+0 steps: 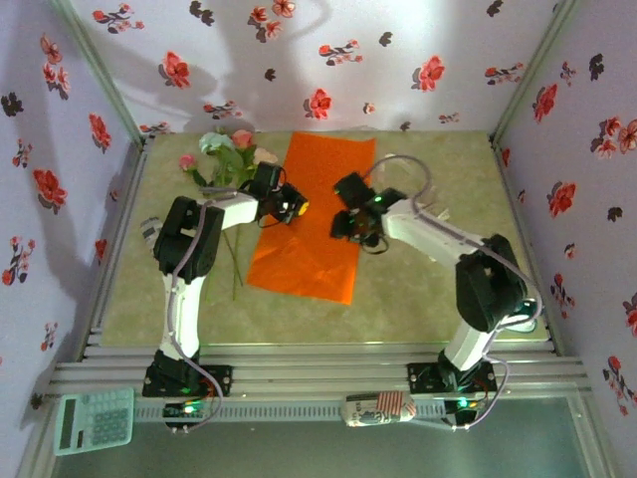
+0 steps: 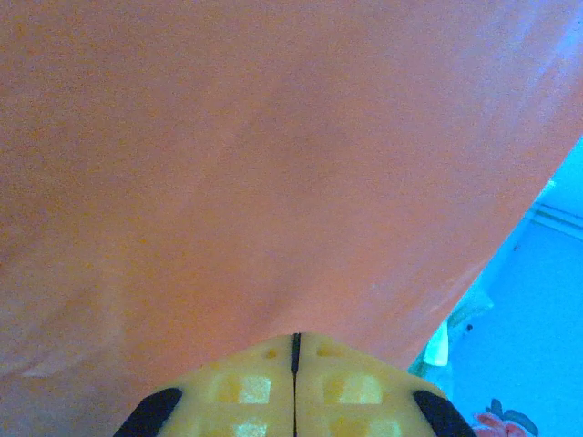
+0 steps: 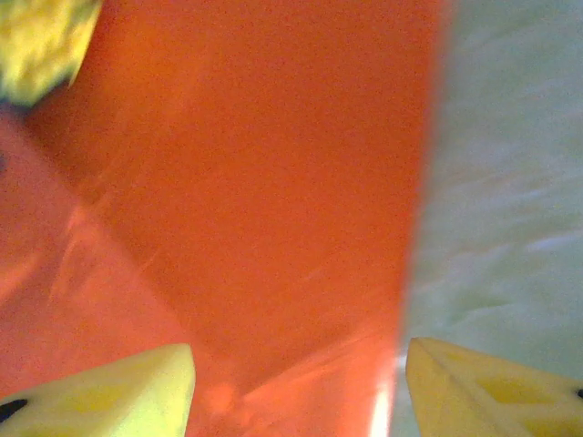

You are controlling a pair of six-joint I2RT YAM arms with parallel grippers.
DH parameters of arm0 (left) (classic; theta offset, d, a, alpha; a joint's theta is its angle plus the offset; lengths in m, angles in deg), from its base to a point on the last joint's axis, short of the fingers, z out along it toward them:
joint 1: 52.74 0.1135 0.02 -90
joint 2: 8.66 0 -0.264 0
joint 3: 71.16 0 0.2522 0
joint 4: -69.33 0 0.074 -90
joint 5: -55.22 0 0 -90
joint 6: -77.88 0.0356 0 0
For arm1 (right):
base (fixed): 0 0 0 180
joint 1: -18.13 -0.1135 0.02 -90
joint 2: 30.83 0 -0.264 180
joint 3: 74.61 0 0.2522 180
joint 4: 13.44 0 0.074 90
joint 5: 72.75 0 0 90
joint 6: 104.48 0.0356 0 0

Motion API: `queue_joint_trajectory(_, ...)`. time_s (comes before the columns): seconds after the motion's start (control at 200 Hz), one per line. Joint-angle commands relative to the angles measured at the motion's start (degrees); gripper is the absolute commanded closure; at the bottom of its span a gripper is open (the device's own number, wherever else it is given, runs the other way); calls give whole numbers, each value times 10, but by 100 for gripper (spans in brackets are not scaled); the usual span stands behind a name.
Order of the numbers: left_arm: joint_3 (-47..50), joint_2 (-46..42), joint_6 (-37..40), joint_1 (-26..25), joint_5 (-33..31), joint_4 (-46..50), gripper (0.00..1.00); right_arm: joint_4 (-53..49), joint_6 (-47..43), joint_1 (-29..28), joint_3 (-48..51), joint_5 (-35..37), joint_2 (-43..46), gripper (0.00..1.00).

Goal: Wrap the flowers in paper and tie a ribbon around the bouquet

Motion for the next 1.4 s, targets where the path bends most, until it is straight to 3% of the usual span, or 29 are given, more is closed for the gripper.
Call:
queue_joint_trajectory(0.0, -21, -4, 23, 4, 36, 19, 93, 9, -114, -65, -32, 1, -47, 31)
queue_joint_trajectory(0.205, -42, -75, 90, 36, 32, 102, 82, 53, -217, -123, -24, 7, -92, 25)
queue_joint_trajectory(0.37, 8, -172, 167, 79, 20, 219, 73, 81, -288, -179, -38, -23, -101, 22)
queue_joint_trajectory(0.535, 86, -215, 248, 109, 54, 334, 82, 87, -316, -209, -79, -48, -142, 21)
queue_joint_trajectory(0.725, 216, -312, 245, 157, 36, 318, 89, 74, -324, -232, -161, -44, -210, 18)
queue_joint_trajectory(0.97, 241, -371, 274, 202, -7, 361, 90, 75, -289, -239, -213, -29, -270, 17)
queue_joint_trajectory(1.14, 254, -403, 283, 216, -36, 387, 90, 67, -272, -239, -246, -18, -303, 22)
queue_joint_trajectory(1.295, 267, -426, 284, 218, -34, 391, 90, 59, -255, -239, -253, 0, -327, 41)
queue_joint_trajectory(1.395, 269, -435, 288, 218, -25, 401, 90, 60, -250, -240, -249, 12, -326, 59)
